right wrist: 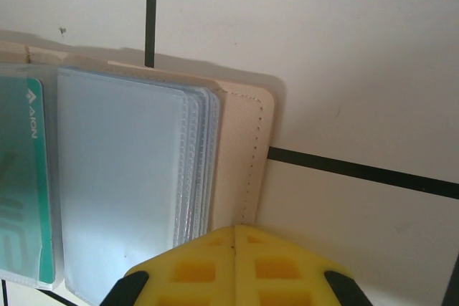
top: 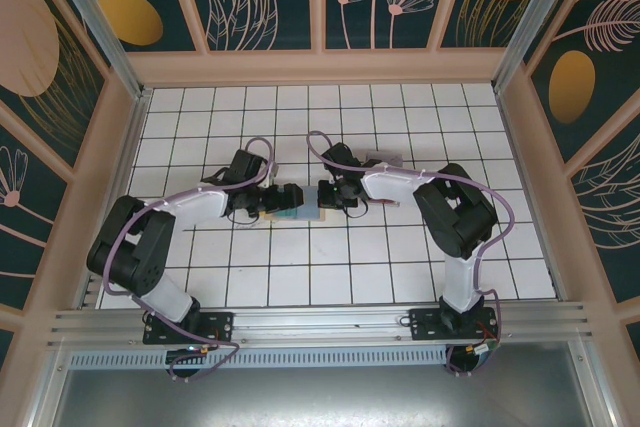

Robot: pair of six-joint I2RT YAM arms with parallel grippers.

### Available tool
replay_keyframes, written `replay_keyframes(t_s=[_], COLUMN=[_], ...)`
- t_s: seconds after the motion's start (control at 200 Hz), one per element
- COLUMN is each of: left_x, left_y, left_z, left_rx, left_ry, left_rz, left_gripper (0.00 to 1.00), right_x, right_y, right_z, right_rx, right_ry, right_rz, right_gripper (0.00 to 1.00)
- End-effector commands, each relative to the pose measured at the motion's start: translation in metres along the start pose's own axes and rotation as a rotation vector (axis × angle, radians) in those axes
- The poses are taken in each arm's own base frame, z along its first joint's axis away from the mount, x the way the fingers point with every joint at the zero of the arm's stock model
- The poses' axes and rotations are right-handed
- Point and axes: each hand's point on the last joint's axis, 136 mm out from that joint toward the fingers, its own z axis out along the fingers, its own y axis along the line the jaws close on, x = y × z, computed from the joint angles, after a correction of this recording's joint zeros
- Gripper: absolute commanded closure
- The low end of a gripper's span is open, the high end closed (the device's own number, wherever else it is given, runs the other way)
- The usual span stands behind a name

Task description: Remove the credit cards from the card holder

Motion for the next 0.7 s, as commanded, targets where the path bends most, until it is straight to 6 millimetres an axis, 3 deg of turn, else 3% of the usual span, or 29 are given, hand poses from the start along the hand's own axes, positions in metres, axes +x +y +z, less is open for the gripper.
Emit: replay_keyframes(t_s=[0.0,0.175,0.395,0.455,0.521,0.696], left_x=[-0.008,-0.010,-0.009,-0.012,-0.015,-0.016], left_y=[-0.008,-0.009,0.001,0.005,0.009,0.033], left_z=[-0.014,-0.018,-0.016,-0.017,-0.018,-0.017], left_rx=[-0.016,-0.028,-0.068,-0.092,-0.106,-0.192], left_ry=[-0.019,-0.030,-0.033,-0.048,-0.059,-0.079], left_rz=[0.042,0.055,0.050,0.051,0.048,0.034], left_gripper=[0.01,0.01,0.02,0.13,0.19,0.72], right_x=[0.006,-0.006,-0.023,-0.024,-0.026,-0.028], right_y=[-0.011,-0.005,0.021,0.031,0.042,0.065], right_z=[0.001,-0.014,-0.028,-0.030,-0.031,-0.027], right_rx=[0.060,0.050,-0.037,-0.084,-0.130,-0.246], right_ry=[0.021,-0.020,-0.054,-0.054,-0.055,-0.029], right_rz=[0.014,0.014,0.013,0.017,0.022,0.047], right_gripper=[0.98,0.96,0.95,0.95,0.96,0.94])
